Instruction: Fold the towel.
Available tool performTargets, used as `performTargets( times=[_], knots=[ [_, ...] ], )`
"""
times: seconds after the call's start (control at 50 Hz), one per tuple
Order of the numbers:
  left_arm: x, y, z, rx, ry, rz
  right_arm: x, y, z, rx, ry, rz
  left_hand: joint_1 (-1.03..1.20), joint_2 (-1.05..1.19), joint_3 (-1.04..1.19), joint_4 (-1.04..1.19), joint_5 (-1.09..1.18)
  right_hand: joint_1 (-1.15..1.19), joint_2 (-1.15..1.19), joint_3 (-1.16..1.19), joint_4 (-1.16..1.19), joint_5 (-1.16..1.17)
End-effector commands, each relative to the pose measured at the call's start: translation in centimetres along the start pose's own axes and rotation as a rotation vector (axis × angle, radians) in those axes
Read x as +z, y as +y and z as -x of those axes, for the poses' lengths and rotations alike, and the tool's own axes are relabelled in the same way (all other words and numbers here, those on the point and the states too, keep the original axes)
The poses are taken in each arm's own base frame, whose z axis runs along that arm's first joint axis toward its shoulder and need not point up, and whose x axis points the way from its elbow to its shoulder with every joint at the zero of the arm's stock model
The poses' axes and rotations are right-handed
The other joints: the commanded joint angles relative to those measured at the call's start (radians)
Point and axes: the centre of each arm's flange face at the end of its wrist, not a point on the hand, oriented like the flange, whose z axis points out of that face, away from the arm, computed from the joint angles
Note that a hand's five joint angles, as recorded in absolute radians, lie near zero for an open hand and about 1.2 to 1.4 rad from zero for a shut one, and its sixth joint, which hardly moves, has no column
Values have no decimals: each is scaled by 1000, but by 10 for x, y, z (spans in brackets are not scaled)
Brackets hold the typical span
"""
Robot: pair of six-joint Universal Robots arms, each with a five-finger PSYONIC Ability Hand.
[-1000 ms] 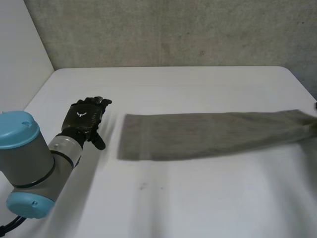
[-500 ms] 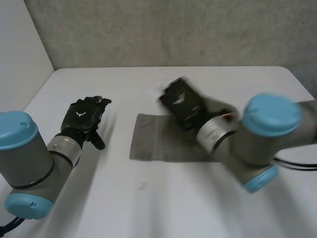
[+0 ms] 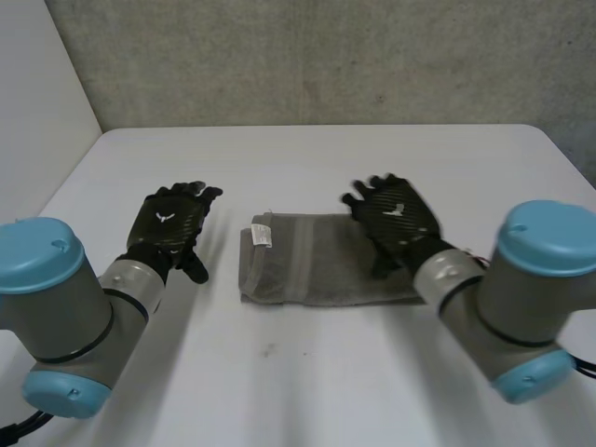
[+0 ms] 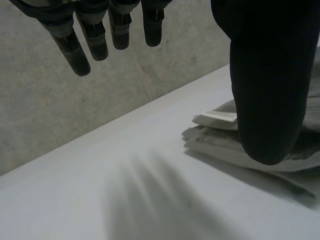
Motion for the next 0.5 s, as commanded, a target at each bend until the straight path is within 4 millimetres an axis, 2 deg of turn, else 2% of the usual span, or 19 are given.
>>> performTargets(
  times=[0.02, 0.06, 0.08, 0.1, 0.12, 0.16, 0.18, 0.2, 0.3, 0.34, 0.36, 0.4, 0.42, 0.46, 0.48, 0.5],
  knots=[
    [-2, 1, -8, 4, 22, -3, -16, 43, -31, 144, 51, 203, 0, 10, 8, 8, -27, -18, -35, -24, -45, -41],
    [-2, 1, -8, 4, 22, -2, -18, 61, -43, 168, 81, 265, 0, 10, 8, 8, -27, 309, 291, 303, 281, 286],
    [-2, 1, -8, 4, 22, -2, -18, 61, -43, 168, 81, 265, 0, 10, 8, 8, -27, 311, 293, 305, 283, 288],
    [-2, 2, -8, 4, 23, 1, -18, 69, -52, 171, 105, 286, 0, 10, 8, 8, -27, 526, 509, 520, 499, 503],
    [-2, 2, -8, 4, 23, 2, -18, 69, -52, 171, 105, 286, 0, 10, 8, 8, -27, 528, 511, 522, 501, 505],
    [-3, 2, -8, 4, 21, 3, -18, 80, -64, 133, 130, 313, 0, 10, 8, 8, -27, 969, 952, 963, 942, 946],
    [-3, 2, -8, 4, 21, 3, -18, 80, -64, 133, 130, 313, 0, 10, 8, 8, -27, 971, 954, 965, 944, 948],
    [-4, 3, -8, 4, 22, 5, -17, 81, -68, 104, 134, 317, 0, 10, 8, 8, -27, 1186, 1168, 1179, 1158, 1162],
    [-5, 1, -7, 4, 18, 1, -9, 69, -77, -14, 159, 265, 0, 10, 8, 8, -27, 1188, 1170, 1182, 1160, 1164],
    [-5, 1, -7, 4, 19, 0, -2, 53, -80, -77, 173, 199, 0, 10, 8, 8, -27, 1188, 1170, 1182, 1160, 1164],
    [-5, 1, -7, 4, 19, 0, -2, 53, -80, -77, 173, 198, 0, 10, 8, 8, -27, 1188, 1170, 1182, 1160, 1164],
    [-6, 1, -7, 4, 19, 0, 7, 18, -52, -119, 110, 85, 0, 10, 8, 8, -27, 1188, 1170, 1182, 1160, 1164],
    [-6, 1, -7, 4, 19, 0, 7, 18, -52, -120, 110, 84, 0, 10, 8, 8, -27, 1188, 1170, 1182, 1160, 1164],
    [-6, 1, -7, 4, 19, 0, 12, -5, -9, -142, 4, 0, 0, 10, 8, 8, -27, 1188, 1170, 1182, 1160, 1164],
    [-6, 1, -7, 4, 19, 0, 12, -5, -9, -142, 3, 0, 0, 10, 8, 8, -27, 1188, 1170, 1182, 1160, 1164],
    [-6, 1, -7, 4, 20, 2, 14, -10, 12, -151, -46, -26, 0, 10, 8, 8, -27, 1188, 1170, 1182, 1160, 1164]
  ],
)
